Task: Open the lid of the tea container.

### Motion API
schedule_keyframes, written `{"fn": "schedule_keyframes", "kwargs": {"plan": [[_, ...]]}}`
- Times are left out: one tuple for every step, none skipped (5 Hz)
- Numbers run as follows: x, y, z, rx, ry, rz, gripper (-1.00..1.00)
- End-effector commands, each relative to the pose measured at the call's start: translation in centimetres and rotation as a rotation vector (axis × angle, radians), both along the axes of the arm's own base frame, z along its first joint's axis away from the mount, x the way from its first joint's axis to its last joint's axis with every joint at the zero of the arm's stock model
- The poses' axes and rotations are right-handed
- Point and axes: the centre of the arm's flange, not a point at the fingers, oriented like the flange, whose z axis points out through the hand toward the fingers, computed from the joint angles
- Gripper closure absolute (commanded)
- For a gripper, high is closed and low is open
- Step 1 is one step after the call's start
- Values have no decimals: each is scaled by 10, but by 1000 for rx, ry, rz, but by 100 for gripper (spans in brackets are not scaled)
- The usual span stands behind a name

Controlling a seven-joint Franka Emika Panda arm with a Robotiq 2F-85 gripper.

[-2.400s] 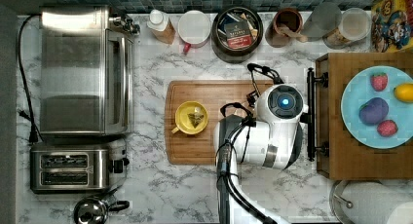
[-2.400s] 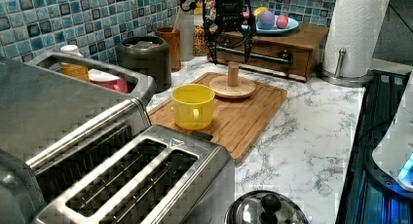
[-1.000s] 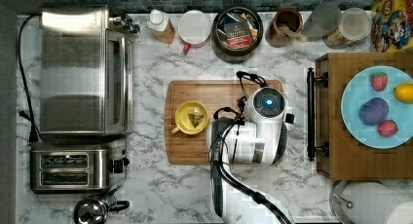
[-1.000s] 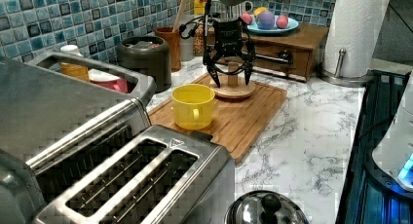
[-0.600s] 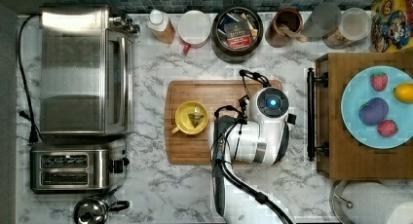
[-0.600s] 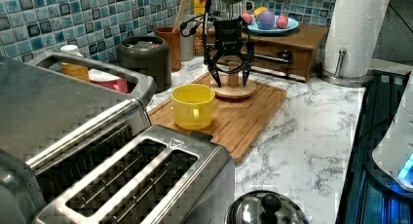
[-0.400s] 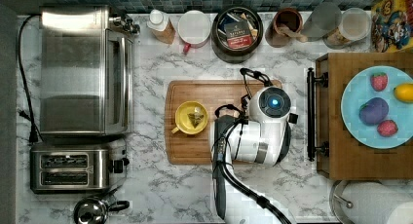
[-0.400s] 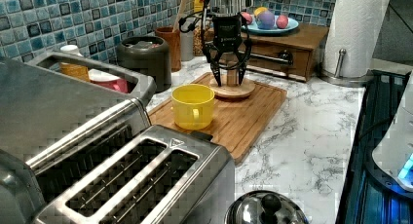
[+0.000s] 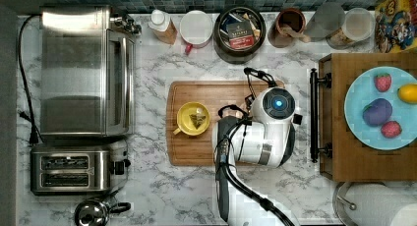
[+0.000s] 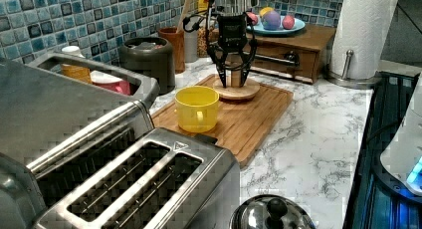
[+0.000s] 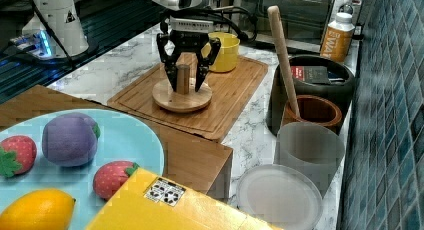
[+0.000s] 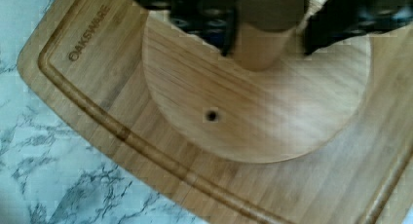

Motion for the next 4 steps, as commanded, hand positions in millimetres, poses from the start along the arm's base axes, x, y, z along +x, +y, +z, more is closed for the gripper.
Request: {"fn": "schedule_keyframes", "kwargs": {"plan": [[-3,6,-14,10,27,-11,100],[1,11,10,0,-13,18,100],[18,28,70,-55,-111,74,100],[30,47,139,-142,-246,76,100]]}}
